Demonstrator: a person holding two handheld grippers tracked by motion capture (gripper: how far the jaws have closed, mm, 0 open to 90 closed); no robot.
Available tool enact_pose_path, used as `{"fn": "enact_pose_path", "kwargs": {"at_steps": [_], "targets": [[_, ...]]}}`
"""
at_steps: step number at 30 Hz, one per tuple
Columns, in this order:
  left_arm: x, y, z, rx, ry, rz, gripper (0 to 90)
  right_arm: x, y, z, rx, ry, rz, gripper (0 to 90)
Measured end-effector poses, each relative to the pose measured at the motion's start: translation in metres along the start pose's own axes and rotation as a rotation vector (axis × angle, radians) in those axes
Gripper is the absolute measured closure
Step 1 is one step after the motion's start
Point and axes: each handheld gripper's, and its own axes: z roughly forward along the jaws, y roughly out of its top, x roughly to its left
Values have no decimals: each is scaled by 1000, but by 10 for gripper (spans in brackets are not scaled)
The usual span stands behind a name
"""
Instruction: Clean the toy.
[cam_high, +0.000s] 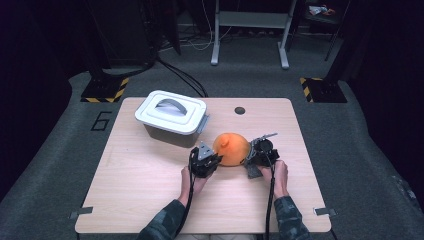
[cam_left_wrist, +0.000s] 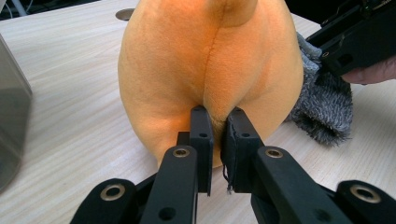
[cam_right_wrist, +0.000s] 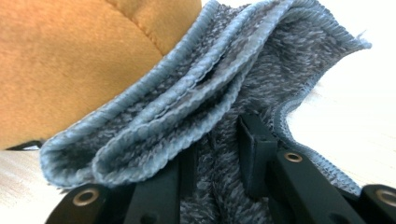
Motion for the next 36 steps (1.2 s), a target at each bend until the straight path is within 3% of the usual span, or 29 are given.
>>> {"fn": "enact_pose_path", "kwargs": {"at_steps": [4,7,11,16,18,20,23,26,30,33,36], "targets": [[1,0,-1,-1,-4,-5,825,-3,1,-6,9,-4,-12,710],[2,0,-1,-5,-3,-6,824,-6,1,-21,-15,-21,6,711],[2,0,-1,-4,-4,-8,823,-5,9,-51,-109,-40,-12,711],[1,0,-1,-7,1,-7,820,22,26,-80,-228,-31,-89,709],[1,0,0,-7,-1,-8,818,27,31,-79,-240,-21,-115,708],[2,0,-1,-4,-2,-7,814,33,36,-68,-201,-12,-135,711],[3,0,-1,3,-9,-7,804,33,36,-54,-179,1,-122,715],[3,0,0,0,-10,-10,783,31,34,-51,-171,4,-115,719],[4,0,-3,-21,-10,-16,654,28,33,-49,-162,5,-107,720],[9,-1,-5,-7,6,-29,515,27,32,-46,-160,0,-97,721],[15,-4,-5,7,22,-55,431,25,30,-45,-165,0,-92,723]]}}
